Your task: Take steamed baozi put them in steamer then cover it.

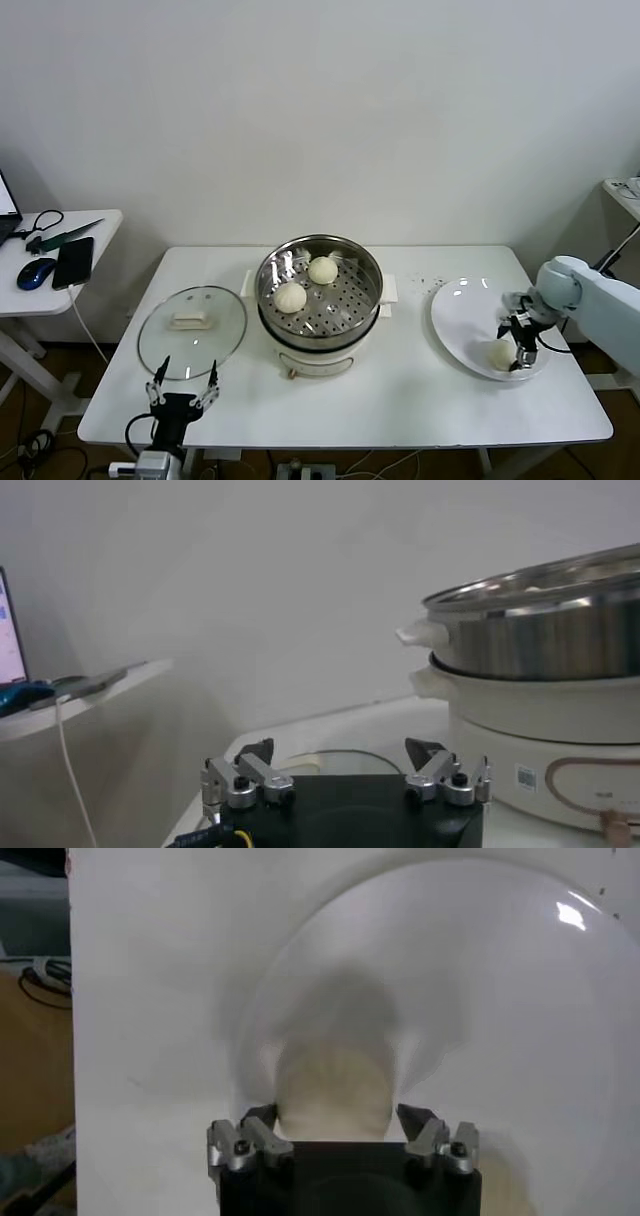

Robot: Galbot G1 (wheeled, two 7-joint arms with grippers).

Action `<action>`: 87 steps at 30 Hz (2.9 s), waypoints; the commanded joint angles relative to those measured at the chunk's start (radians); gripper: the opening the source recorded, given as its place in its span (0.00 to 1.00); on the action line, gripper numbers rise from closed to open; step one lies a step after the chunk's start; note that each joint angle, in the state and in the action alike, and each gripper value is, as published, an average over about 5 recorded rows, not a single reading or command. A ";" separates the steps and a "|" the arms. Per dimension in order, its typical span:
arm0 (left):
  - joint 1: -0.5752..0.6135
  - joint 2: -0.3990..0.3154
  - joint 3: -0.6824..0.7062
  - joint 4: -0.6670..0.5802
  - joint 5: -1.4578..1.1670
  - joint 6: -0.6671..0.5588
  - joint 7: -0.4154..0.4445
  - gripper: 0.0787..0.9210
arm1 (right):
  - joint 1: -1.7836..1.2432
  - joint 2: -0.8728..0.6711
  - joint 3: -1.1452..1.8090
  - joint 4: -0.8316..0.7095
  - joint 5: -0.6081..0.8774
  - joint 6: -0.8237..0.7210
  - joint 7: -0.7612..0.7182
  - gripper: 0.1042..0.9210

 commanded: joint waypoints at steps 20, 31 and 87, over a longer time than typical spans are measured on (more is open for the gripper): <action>-0.002 -0.001 0.011 -0.001 0.013 0.009 0.004 0.88 | 0.613 0.194 -0.340 0.044 -0.127 0.566 -0.046 0.65; 0.003 -0.009 0.011 0.000 0.014 0.008 0.012 0.88 | 0.780 0.419 -0.381 0.171 -0.036 0.650 -0.057 0.66; 0.001 0.008 0.001 0.004 -0.004 0.021 0.015 0.88 | 0.607 0.511 -0.347 0.209 -0.016 0.586 -0.010 0.88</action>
